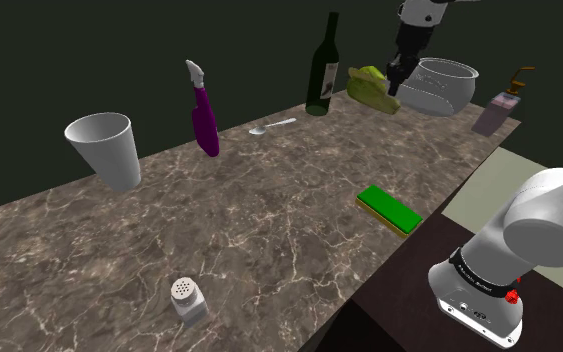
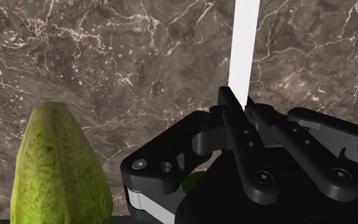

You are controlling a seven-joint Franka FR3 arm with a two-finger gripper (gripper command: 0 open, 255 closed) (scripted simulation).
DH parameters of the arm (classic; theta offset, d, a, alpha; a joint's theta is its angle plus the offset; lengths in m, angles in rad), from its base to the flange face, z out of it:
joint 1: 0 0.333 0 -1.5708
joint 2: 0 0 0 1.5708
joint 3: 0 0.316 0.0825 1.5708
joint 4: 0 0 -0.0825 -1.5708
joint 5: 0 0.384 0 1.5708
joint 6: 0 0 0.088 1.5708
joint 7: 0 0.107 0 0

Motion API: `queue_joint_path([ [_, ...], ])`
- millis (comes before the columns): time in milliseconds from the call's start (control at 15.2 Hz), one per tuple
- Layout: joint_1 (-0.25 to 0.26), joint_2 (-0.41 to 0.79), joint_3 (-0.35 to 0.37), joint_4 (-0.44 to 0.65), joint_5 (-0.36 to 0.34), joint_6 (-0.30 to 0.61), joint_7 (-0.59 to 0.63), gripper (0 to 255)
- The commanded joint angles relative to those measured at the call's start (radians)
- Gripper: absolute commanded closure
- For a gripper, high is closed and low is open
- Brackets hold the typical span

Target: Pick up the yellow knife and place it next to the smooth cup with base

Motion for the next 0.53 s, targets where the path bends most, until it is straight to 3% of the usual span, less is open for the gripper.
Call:
queue_joint_path([
  [0, 0.001, 0.001, 0.002, 0.031, 0.001, -0.030, 0.000, 255],
  [462, 0.004, 0.011, 0.006, 0.134, 0.006, -0.123, -0.003, 255],
])
